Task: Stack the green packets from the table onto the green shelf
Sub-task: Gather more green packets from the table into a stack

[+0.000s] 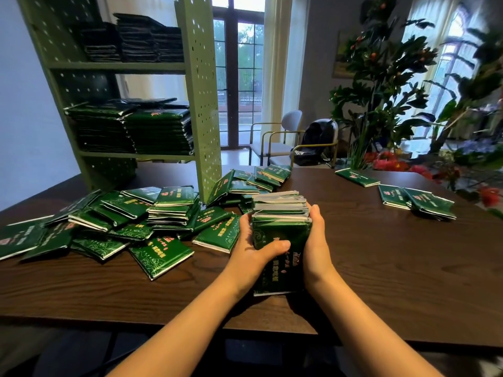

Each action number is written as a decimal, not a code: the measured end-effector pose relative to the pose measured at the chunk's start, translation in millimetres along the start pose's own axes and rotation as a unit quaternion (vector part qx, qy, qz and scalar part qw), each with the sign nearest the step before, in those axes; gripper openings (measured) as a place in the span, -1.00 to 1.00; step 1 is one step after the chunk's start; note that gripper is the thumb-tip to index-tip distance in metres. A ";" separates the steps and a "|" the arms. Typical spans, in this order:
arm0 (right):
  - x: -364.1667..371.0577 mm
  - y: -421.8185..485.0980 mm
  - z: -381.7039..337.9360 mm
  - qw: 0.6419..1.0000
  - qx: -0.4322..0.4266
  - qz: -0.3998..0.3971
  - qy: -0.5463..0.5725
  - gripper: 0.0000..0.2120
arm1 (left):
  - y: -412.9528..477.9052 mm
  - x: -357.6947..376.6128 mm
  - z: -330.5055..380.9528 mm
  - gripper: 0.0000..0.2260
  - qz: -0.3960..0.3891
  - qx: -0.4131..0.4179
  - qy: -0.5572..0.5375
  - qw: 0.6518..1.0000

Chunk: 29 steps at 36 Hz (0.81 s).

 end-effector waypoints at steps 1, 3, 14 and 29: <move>-0.5 -0.6 1.4 1.000 0.011 0.002 -0.002 -0.30 | 0.1 -0.2 0.6 -0.27 0.001 0.002 0.007 1.000; -1.1 -1.1 5.3 0.999 0.038 0.003 -0.003 -0.31 | 0.4 -0.7 4.1 -0.27 0.000 0.009 0.024 1.000; 43.3 12.6 -3.3 0.982 0.039 -0.149 -0.108 -0.77 | -2.3 -34.6 43.9 -0.79 0.099 -0.062 -0.044 0.992; 127.2 9.4 -11.5 0.971 0.053 -0.217 -0.081 -0.10 | -9.0 -93.2 117.1 -0.71 0.133 -0.063 -0.195 0.970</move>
Point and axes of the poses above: each hand's wrist, its own y-axis towards the middle knuckle, its own x-axis out of the palm, z = x × y, the point moved 5 cm from there along y, towards the middle knuckle
